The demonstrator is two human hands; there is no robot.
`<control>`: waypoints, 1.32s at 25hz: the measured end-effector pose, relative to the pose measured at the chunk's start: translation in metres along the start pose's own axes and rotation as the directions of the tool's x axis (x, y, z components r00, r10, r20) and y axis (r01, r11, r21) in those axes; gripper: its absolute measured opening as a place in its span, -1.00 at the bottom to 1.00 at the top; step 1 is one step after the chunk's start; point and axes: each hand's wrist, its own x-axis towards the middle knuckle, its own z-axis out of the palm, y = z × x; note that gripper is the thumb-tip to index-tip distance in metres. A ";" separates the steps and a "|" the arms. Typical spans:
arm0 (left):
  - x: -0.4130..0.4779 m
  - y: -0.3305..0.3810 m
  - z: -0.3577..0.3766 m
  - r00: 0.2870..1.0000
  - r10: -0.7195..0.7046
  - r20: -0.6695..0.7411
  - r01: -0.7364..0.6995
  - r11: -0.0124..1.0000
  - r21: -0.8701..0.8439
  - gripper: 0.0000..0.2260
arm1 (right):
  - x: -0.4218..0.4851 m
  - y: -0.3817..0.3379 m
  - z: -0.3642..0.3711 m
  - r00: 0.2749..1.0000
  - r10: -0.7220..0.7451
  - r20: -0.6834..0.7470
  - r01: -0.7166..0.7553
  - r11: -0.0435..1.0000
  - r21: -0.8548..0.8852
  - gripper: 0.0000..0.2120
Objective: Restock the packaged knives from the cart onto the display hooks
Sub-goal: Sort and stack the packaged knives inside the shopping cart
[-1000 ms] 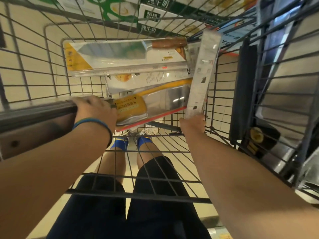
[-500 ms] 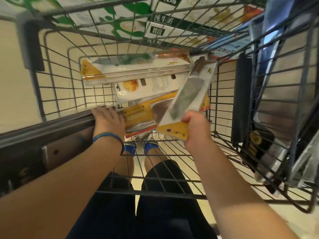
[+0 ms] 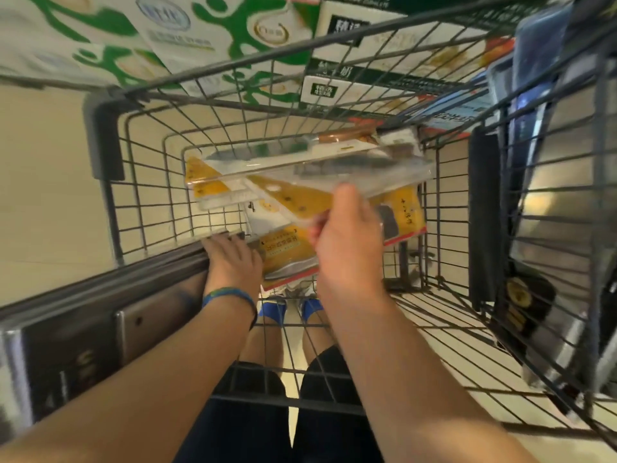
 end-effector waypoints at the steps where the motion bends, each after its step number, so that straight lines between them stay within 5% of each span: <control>1: 0.001 0.000 0.000 1.000 0.003 0.004 -0.003 1.000 0.000 -0.52 | 0.012 0.011 0.016 0.999 0.038 0.029 -0.037 0.998 -0.045 -0.71; 5: 0.002 -0.003 -0.002 0.998 0.002 0.061 0.001 0.998 -0.059 -0.55 | 0.061 0.058 0.038 0.918 0.395 0.041 -0.397 0.905 0.152 -0.84; 7: 0.005 -0.007 -0.006 0.998 0.041 0.043 -0.034 0.989 -0.144 -0.58 | 0.076 0.079 0.030 0.903 0.424 0.065 -0.428 0.880 0.206 -0.86; 9: 0.010 -0.010 -0.013 0.999 0.052 0.002 -0.046 0.909 -0.414 -0.67 | 0.085 0.088 0.017 0.918 0.366 0.156 -0.393 0.891 0.225 -0.91; 11: 0.014 -0.015 -0.021 0.997 -0.074 0.028 0.064 0.538 -0.840 -0.76 | 0.090 0.090 0.005 0.902 0.333 0.273 -0.406 0.870 0.280 -0.94; 13: 0.017 -0.017 -0.025 0.941 -0.259 0.218 0.195 -0.113 -0.974 -0.79 | 0.092 0.089 -0.005 0.883 0.313 0.351 -0.421 0.858 0.294 -0.79; 15: 0.017 -0.022 -0.031 0.840 -0.258 0.478 0.154 -0.730 -0.666 -0.69 | 0.090 0.088 -0.010 0.856 0.288 0.429 -0.423 0.867 0.263 -0.67; 17: 0.018 -0.029 -0.034 0.837 -0.151 0.525 0.050 -0.936 -0.350 -0.54 | 0.083 0.086 -0.012 0.810 0.292 0.509 -0.427 0.888 0.169 -0.57; 20: 0.021 -0.039 -0.030 0.895 -0.092 0.437 0.062 -0.944 -0.325 -0.65 | 0.077 0.079 -0.015 0.771 0.367 0.520 -0.394 0.917 -0.063 -0.53; 22: 0.023 -0.040 -0.025 0.893 -0.101 0.438 0.073 -0.929 -0.364 -0.73 | 0.080 0.066 -0.022 0.808 0.383 0.448 -0.380 0.920 -0.101 -0.57; 24: 0.024 -0.039 -0.023 0.904 -0.115 0.413 0.044 -0.933 -0.357 -0.80 | 0.091 0.050 -0.041 0.898 0.350 0.268 -0.393 0.911 0.127 -0.45; 27: 0.020 -0.035 -0.021 0.926 -0.108 0.361 0.040 -0.925 -0.379 -0.81 | 0.114 0.027 -0.071 0.970 0.245 -0.001 -0.214 0.848 0.486 -0.50; 33: 0.016 -0.037 -0.018 0.945 -0.048 0.324 0.086 -0.918 -0.388 -0.41 | 0.139 0.003 -0.080 0.987 0.161 -0.023 -0.119 0.810 0.575 -0.40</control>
